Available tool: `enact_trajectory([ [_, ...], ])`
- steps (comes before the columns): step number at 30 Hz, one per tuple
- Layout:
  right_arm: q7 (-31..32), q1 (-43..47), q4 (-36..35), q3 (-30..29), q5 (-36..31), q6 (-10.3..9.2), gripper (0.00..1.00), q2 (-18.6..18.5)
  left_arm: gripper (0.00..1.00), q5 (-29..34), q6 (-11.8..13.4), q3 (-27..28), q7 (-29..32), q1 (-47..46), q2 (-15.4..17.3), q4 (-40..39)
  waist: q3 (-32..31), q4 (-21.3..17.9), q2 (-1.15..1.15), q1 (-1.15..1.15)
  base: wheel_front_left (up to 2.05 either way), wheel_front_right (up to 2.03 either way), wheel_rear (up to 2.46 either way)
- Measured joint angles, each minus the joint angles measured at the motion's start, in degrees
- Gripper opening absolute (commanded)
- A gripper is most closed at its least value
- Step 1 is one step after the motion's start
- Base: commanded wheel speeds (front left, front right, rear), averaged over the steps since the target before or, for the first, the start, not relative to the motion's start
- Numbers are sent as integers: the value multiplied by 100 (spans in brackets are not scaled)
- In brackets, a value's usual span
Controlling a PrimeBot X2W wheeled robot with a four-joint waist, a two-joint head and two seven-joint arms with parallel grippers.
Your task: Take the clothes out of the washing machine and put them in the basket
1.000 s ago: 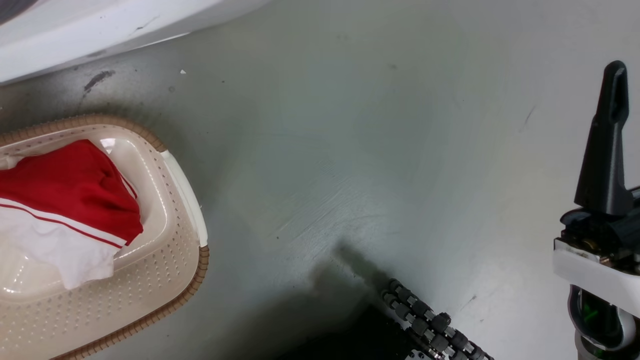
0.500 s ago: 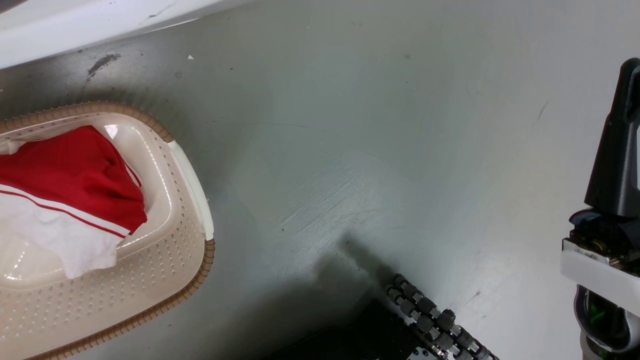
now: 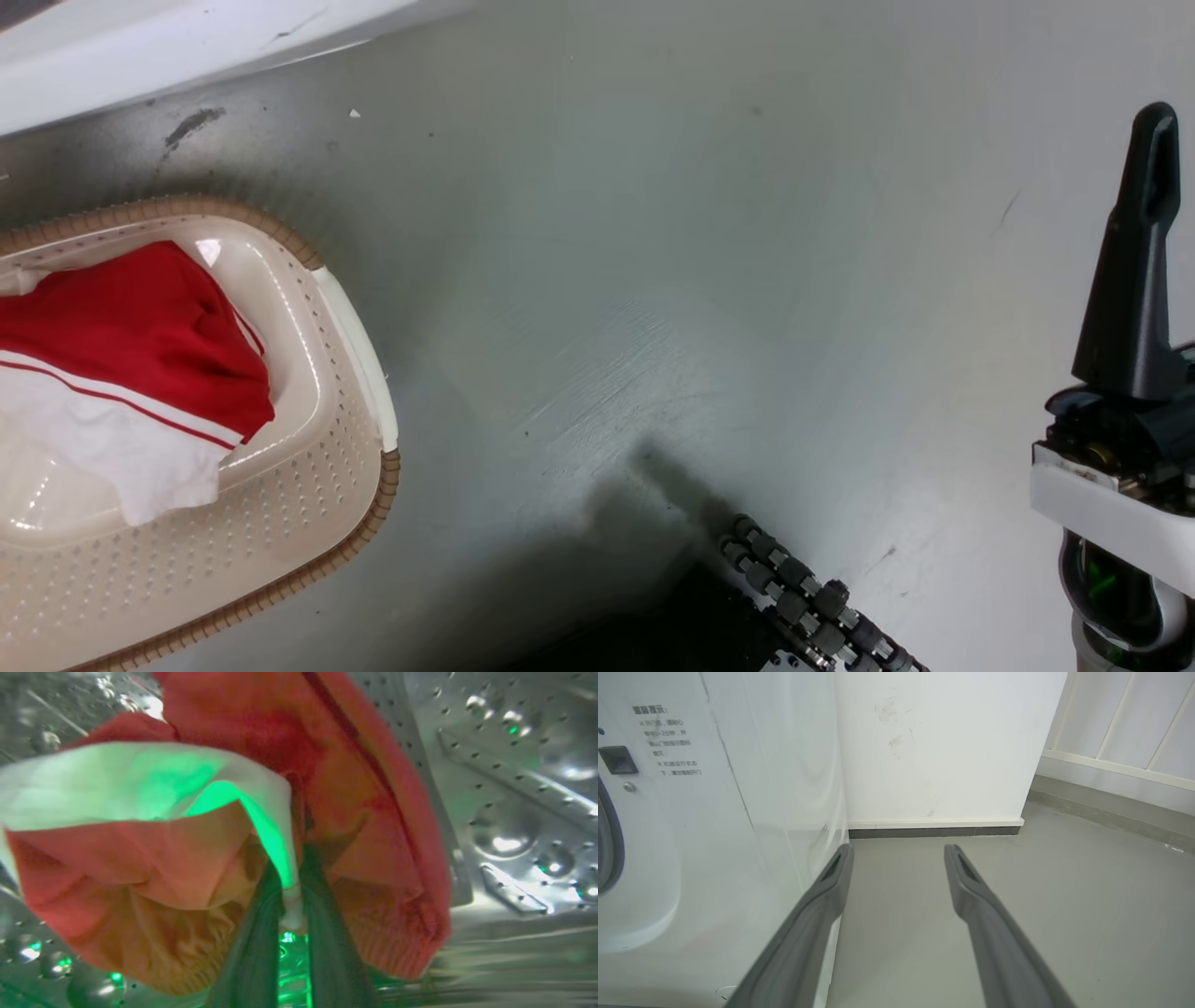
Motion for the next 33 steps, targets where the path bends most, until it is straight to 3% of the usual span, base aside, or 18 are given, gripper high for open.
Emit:
enact_trajectory([
  [10,0,-21,120,98,-126,0,100,0,0,-415,0,-250,-483,122,91,46,-326,-28,0,0,0,0,0],
  [33,-1,103,423,142,-371,0,100,1,0,-1750,-1,-983,-1717,1853,302,-687,-1402,326,0,-1,0,0,0],
])
